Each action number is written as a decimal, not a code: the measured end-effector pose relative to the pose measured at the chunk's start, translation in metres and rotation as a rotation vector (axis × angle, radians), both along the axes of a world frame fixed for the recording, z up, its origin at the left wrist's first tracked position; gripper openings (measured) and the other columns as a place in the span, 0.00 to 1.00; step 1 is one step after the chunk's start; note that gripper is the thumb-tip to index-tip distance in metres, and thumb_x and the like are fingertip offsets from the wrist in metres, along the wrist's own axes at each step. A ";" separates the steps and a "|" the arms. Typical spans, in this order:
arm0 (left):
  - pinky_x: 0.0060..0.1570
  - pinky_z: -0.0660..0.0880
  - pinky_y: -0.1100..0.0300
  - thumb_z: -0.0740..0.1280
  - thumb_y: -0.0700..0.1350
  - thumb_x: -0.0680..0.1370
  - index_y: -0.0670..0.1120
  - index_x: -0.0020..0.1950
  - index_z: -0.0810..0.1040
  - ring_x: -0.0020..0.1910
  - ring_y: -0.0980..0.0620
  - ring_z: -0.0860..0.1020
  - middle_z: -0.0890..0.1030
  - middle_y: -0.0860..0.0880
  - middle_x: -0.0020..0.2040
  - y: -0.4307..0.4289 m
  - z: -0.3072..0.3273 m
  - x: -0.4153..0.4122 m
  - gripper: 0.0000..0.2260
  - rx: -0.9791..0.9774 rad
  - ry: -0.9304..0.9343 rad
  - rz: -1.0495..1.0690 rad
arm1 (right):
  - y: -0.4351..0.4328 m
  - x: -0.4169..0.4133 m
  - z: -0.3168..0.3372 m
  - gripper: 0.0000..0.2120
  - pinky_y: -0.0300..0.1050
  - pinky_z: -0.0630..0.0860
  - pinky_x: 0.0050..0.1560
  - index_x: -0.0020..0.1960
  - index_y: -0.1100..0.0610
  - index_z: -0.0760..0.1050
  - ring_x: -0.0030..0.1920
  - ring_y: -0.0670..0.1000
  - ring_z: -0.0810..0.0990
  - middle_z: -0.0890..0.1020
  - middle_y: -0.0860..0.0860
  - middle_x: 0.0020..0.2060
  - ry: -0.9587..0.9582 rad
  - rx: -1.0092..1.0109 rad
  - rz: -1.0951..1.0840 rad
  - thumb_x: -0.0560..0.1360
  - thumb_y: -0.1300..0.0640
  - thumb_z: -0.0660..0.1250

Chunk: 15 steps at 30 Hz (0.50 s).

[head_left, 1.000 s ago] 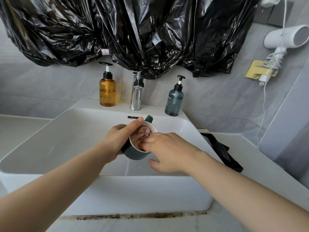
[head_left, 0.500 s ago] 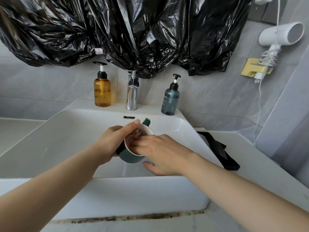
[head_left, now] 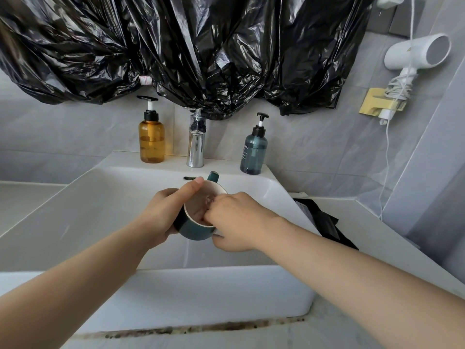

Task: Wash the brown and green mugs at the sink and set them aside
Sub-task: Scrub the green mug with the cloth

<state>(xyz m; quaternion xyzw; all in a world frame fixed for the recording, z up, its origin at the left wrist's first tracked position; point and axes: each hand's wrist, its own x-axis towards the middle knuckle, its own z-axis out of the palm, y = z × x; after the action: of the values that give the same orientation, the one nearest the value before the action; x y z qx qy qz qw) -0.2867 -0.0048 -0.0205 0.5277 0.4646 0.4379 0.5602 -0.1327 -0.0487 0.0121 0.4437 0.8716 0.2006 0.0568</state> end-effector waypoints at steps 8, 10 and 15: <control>0.53 0.80 0.45 0.71 0.66 0.63 0.43 0.54 0.82 0.46 0.42 0.82 0.85 0.40 0.47 0.000 0.000 0.003 0.31 0.021 0.003 -0.007 | 0.002 0.005 -0.003 0.14 0.42 0.63 0.34 0.52 0.51 0.70 0.56 0.51 0.74 0.77 0.47 0.51 0.228 -0.159 0.017 0.70 0.50 0.70; 0.48 0.80 0.47 0.74 0.66 0.63 0.43 0.55 0.81 0.45 0.43 0.83 0.85 0.40 0.48 0.001 0.000 0.002 0.31 0.011 -0.010 0.002 | 0.005 0.000 -0.004 0.29 0.43 0.68 0.42 0.67 0.51 0.66 0.65 0.51 0.71 0.74 0.47 0.63 0.165 -0.133 -0.017 0.70 0.49 0.71; 0.42 0.77 0.55 0.74 0.64 0.66 0.41 0.55 0.81 0.41 0.45 0.81 0.84 0.39 0.46 0.002 -0.001 -0.001 0.29 -0.005 -0.024 0.042 | 0.005 -0.005 -0.003 0.15 0.42 0.65 0.37 0.56 0.50 0.71 0.54 0.54 0.76 0.78 0.49 0.54 0.141 -0.222 -0.014 0.71 0.54 0.68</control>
<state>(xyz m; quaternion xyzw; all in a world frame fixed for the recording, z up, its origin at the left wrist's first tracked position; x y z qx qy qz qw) -0.2874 -0.0030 -0.0211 0.5113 0.4700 0.4546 0.5577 -0.1378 -0.0434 0.0088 0.4538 0.8871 0.0708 0.0457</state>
